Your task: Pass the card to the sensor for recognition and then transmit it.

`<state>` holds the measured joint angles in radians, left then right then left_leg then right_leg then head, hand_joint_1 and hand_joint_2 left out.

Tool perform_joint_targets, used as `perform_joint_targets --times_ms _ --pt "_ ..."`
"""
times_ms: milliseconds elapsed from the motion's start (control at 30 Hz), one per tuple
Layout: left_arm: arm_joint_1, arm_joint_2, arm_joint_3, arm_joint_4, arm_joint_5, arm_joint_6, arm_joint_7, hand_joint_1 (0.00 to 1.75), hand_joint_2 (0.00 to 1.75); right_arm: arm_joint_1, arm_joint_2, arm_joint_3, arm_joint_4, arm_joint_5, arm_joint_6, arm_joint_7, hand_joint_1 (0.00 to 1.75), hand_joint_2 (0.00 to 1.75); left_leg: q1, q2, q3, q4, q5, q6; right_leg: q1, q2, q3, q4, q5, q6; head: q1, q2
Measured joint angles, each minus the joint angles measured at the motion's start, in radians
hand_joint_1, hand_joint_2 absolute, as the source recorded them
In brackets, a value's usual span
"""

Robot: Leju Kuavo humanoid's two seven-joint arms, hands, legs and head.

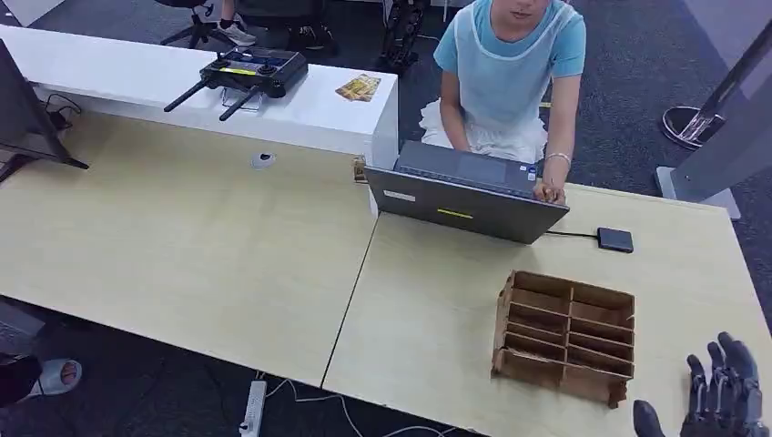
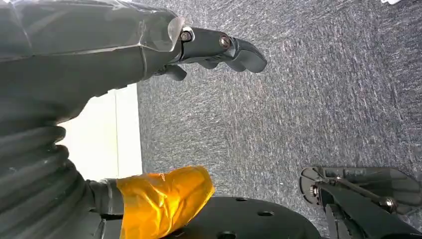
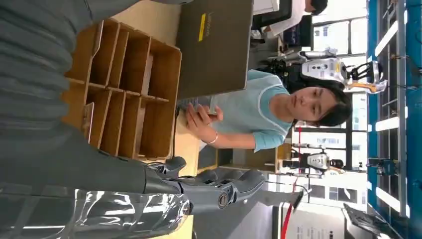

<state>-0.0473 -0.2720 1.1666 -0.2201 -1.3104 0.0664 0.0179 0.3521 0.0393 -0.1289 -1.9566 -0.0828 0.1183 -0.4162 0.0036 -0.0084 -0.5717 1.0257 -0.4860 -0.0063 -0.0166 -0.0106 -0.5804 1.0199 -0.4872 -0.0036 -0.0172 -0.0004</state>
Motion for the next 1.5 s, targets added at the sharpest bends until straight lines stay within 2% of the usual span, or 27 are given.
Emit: perform_joint_targets --times_ms 700,800,900,1000,1333,1400,1500 --pt "0.000 0.000 0.002 0.000 -0.003 0.008 -0.002 0.00 1.75 -0.001 0.003 0.000 0.000 -0.008 0.001 0.000 0.00 1.75 0.000 0.000 0.000 0.000 0.000 0.000 0.000 0.000 0.000 0.000 0.000 0.000 0.000 0.000" --pt "0.000 0.000 0.003 0.000 -0.003 0.008 -0.002 0.00 1.75 -0.001 0.003 0.000 0.000 0.020 -0.022 0.002 0.00 1.75 0.000 0.000 0.000 0.000 0.000 0.000 0.000 0.000 0.000 0.000 0.000 0.000 0.000 0.000" --pt "0.000 -0.001 0.008 0.000 -0.001 0.009 -0.002 0.00 1.75 0.000 0.003 0.000 0.000 0.147 -0.100 0.009 0.00 1.75 0.000 0.000 0.000 0.000 0.000 0.000 0.000 0.000 0.000 0.000 0.000 0.000 0.000 0.000" --pt "0.000 -0.005 0.015 0.000 0.002 0.012 -0.001 0.00 1.75 0.005 0.003 0.007 0.003 0.329 -0.189 0.035 0.00 1.75 0.000 0.000 0.000 0.000 0.000 0.000 0.000 0.000 0.000 0.000 0.000 0.000 0.000 0.000" --pt "-0.002 -0.009 0.026 0.000 0.000 0.013 0.007 0.00 1.75 0.011 -0.051 0.076 0.032 0.652 -0.325 0.122 0.00 1.75 0.000 0.000 0.000 0.000 0.000 0.000 0.000 0.000 0.000 0.000 0.000 0.000 0.000 0.000" --pt "-0.003 -0.009 0.027 0.000 -0.003 0.011 0.011 0.00 1.75 0.011 -0.066 0.094 0.039 0.717 -0.353 0.154 0.00 1.75 0.000 0.000 0.000 0.000 0.000 0.000 0.000 0.000 0.000 0.000 0.000 0.000 0.000 0.000" --pt "-0.003 -0.009 0.028 0.000 -0.009 0.011 0.014 0.00 1.75 0.010 -0.089 0.119 0.056 0.850 -0.396 0.240 0.00 1.75 0.000 0.000 0.000 0.000 0.000 0.000 0.000 0.000 0.000 0.000 0.000 0.000 0.000 0.000"
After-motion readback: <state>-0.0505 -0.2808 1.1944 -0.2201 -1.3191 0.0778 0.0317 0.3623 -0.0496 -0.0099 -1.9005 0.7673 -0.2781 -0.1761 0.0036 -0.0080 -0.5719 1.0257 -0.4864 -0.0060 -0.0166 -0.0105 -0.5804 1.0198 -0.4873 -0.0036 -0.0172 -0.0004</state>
